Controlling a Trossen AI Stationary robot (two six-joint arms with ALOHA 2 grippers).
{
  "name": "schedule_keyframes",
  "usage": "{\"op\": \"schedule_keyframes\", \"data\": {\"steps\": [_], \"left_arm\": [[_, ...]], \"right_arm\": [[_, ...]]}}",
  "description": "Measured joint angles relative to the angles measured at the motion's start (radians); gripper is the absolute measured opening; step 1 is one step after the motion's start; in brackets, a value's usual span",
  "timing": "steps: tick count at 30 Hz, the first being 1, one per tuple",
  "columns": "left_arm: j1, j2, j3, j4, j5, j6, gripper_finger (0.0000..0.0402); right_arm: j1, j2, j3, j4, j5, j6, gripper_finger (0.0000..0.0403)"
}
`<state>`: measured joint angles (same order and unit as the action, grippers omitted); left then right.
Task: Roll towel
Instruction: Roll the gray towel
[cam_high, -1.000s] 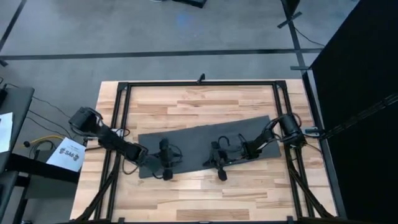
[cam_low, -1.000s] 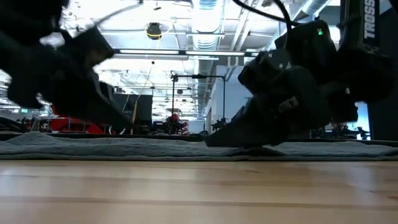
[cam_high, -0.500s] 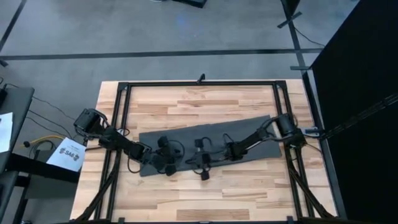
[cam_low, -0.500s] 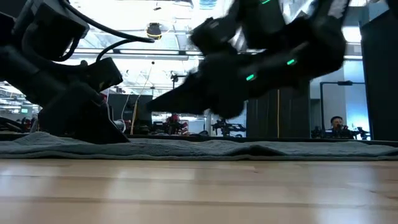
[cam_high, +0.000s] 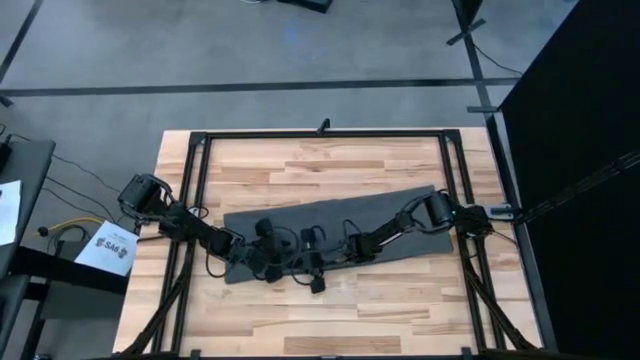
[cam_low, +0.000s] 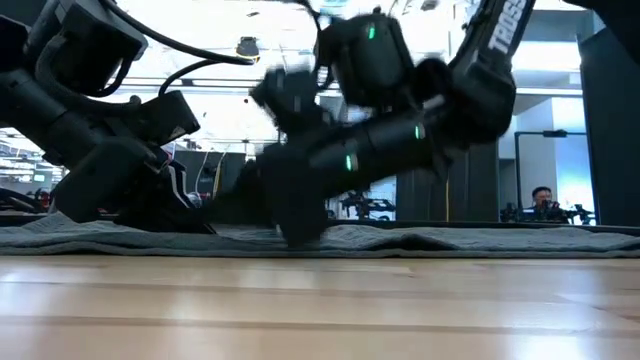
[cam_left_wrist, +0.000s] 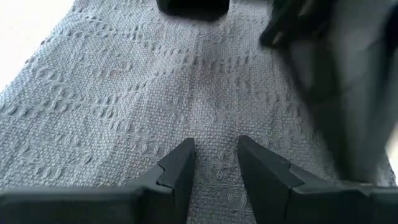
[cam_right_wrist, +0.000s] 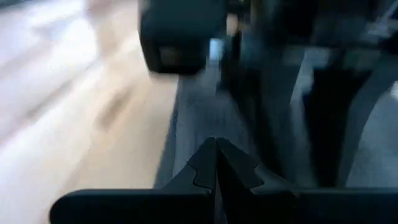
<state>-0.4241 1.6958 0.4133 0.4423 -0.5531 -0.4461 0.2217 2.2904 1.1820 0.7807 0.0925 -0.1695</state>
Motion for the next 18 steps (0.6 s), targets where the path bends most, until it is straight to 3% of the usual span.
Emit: {"op": "schedule_keyframes", "data": {"steps": [7,18], "left_arm": [[0.0,0.001,0.0,0.001,0.001,-0.001,0.0114],[0.004,0.001,-0.001,0.002,0.004,-0.004,0.0114]], "right_arm": [[-0.003,0.029,0.002,-0.01,-0.019,0.06,0.0],[0.012,0.025,0.04,-0.004,-0.028,0.016,0.0]]}}
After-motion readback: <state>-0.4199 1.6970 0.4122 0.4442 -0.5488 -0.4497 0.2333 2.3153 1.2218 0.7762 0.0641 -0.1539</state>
